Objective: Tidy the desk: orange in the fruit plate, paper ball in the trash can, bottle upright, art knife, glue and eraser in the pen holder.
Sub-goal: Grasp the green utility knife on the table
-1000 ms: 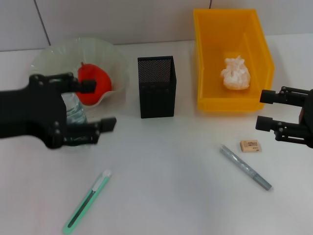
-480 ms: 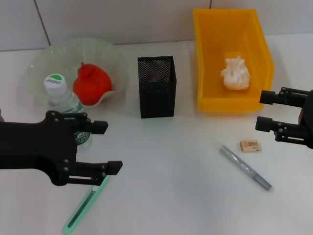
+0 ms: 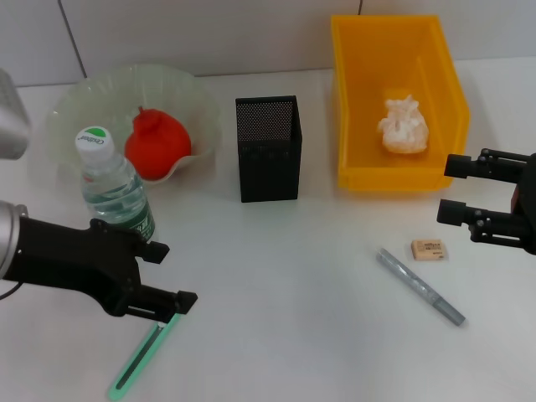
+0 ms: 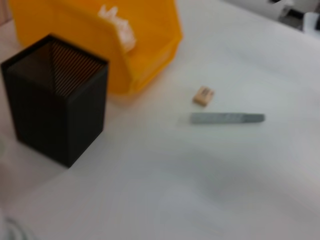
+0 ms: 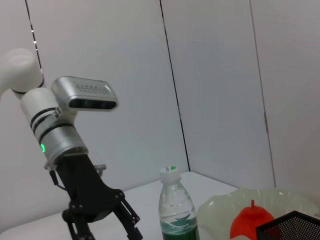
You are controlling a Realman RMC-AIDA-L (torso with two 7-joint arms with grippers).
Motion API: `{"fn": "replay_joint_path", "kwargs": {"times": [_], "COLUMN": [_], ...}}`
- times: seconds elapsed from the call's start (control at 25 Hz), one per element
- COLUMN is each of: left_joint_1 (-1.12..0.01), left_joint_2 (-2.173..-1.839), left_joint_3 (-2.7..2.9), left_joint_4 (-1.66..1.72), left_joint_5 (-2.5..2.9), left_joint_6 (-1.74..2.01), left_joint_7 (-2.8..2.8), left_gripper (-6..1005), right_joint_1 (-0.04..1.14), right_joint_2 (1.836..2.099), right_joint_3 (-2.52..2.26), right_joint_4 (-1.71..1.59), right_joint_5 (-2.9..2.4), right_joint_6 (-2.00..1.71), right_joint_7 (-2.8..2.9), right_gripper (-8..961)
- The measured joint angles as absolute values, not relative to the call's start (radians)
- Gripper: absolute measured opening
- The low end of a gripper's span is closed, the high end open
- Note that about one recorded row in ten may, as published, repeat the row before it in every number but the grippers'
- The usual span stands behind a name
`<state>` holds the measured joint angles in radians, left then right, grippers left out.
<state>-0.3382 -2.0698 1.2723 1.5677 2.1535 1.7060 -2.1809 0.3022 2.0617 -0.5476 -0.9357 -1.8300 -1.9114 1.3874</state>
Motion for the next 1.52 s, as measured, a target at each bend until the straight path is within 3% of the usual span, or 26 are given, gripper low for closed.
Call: {"fn": "replay_joint_path", "kwargs": {"times": [1.52], "left_joint_1": [-0.490], "left_joint_2": [-2.071], "left_joint_3": [1.604], "left_joint_4": [1.602], "left_joint_5": [2.585], "left_joint_6": [1.650], "left_joint_7": [-2.822], "left_gripper": [805], "right_joint_1": [0.304], "right_joint_2": [2.053], "right_joint_3": [-0.535], "right_joint_4": [-0.892], "right_joint_5": [-1.830], "right_joint_6": [-1.882], "right_joint_7": [1.338], "right_gripper": [627]}}
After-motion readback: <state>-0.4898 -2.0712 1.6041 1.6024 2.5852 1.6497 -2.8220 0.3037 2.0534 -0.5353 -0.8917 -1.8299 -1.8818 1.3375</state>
